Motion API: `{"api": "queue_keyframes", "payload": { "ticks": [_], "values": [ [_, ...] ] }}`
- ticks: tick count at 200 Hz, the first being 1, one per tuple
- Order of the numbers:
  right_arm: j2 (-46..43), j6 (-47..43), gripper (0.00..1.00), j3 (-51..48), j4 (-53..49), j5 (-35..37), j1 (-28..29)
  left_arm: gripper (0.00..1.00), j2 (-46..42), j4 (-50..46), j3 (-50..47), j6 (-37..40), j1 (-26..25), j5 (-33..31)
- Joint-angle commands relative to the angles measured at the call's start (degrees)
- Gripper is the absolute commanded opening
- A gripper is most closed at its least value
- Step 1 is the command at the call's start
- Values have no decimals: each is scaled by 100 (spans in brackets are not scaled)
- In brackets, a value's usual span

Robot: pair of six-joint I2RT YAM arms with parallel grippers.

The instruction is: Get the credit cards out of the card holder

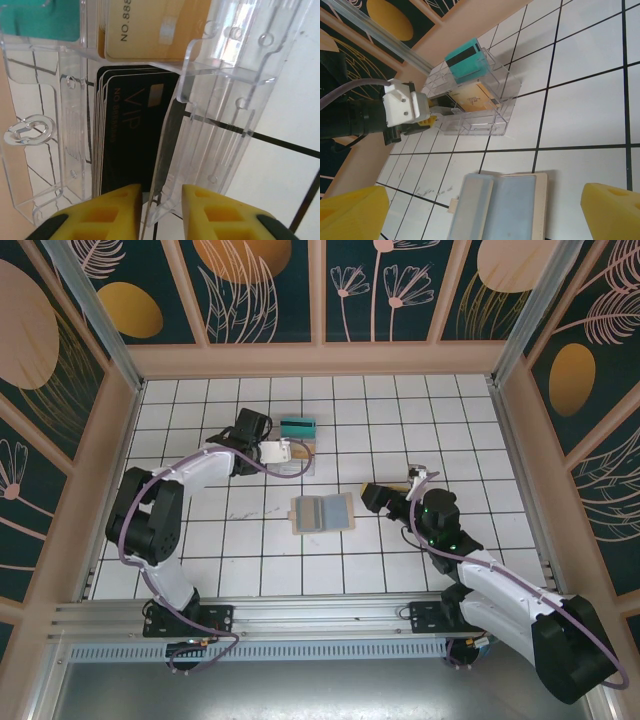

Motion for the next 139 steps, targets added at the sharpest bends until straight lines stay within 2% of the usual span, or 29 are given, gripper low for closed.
{"api": "queue_keyframes", "payload": {
  "ticks": [1,41,60,79,100,107,113,117,123,139],
  "values": [
    [16,14,99,186,108,-110,5,35,85,156,239,-249,-18,-212],
    [18,14,99,192,108,-126,5,41,70,384,478,-734,-22,-334],
    [15,14,99,191,95,-126,5,42,25,358,529,-823,-22,-258],
    [16,0,99,205,65,-117,5,47,-121,365,476,-1010,-22,-132],
    [21,-5,99,209,55,-109,5,51,-406,463,382,-1521,-17,-22],
    [16,0,99,204,55,-109,5,57,-578,533,372,-1838,-13,-47],
    [18,5,99,208,55,-100,5,66,-672,586,373,-2155,-13,-76],
    [21,5,99,207,47,-92,8,76,-733,621,378,-2390,-9,-87],
    [19,2,99,207,41,-83,6,96,-824,647,383,-2732,-7,-97],
    [17,-6,99,216,29,-82,5,99,-1108,827,283,-3528,2,-154]
  ]
}}
